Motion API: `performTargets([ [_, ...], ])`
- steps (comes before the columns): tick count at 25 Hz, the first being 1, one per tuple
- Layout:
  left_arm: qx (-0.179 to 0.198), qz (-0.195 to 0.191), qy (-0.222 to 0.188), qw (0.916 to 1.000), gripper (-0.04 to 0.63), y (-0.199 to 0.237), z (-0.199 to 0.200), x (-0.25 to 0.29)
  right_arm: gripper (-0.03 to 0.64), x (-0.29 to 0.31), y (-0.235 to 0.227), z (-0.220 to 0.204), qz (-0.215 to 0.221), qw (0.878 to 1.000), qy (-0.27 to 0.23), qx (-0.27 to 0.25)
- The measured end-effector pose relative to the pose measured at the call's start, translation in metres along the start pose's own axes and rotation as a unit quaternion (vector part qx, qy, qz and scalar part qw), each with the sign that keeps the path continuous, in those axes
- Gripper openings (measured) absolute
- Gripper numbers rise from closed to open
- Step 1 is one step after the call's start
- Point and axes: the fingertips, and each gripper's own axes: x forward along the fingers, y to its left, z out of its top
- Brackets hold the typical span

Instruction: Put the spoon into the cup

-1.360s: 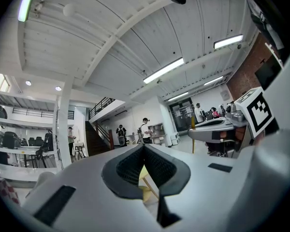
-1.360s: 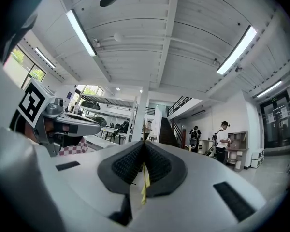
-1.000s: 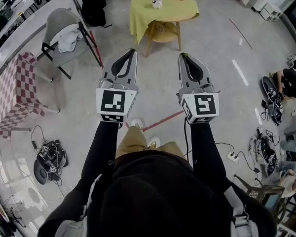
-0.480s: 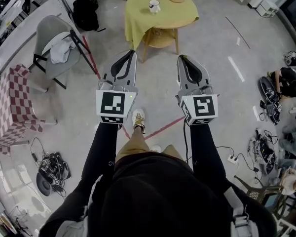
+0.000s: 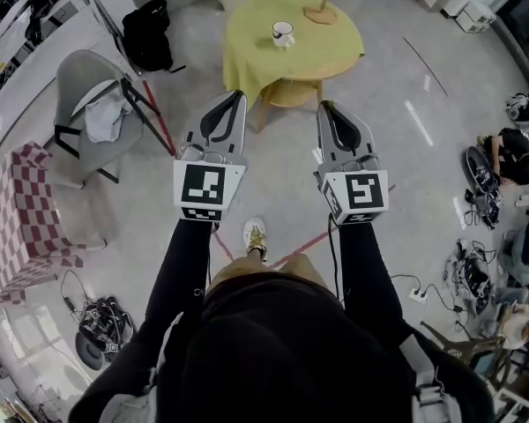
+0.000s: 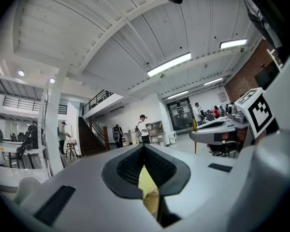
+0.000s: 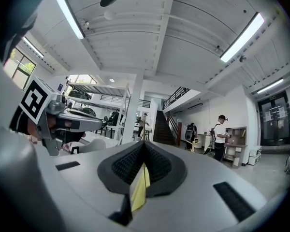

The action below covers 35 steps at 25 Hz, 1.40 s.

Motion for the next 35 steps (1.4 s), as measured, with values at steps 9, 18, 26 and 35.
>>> performTargets([
  [9, -0.004, -0.020, -0.005, 0.9998, 0.015, 0.040, -0.011, 0.050, 0.028, 0.056, -0.014, -0.002, -0.022, 1.000, 0.007, 0.000],
  [18, 0.000, -0.035, 0.000, 0.9994, 0.015, 0.050, -0.019, 0.090, 0.028, 0.089, -0.039, -0.011, -0.035, 0.999, 0.008, 0.009],
  [26, 0.014, -0.028, -0.006, 0.9995, 0.015, 0.065, -0.024, 0.132, 0.028, 0.133, -0.064, -0.017, -0.025, 1.000, -0.016, 0.003],
  [35, 0.013, -0.029, 0.002, 0.9995, 0.015, 0.075, -0.043, 0.193, 0.028, 0.193, -0.101, -0.032, 0.000, 1.000, -0.028, 0.004],
])
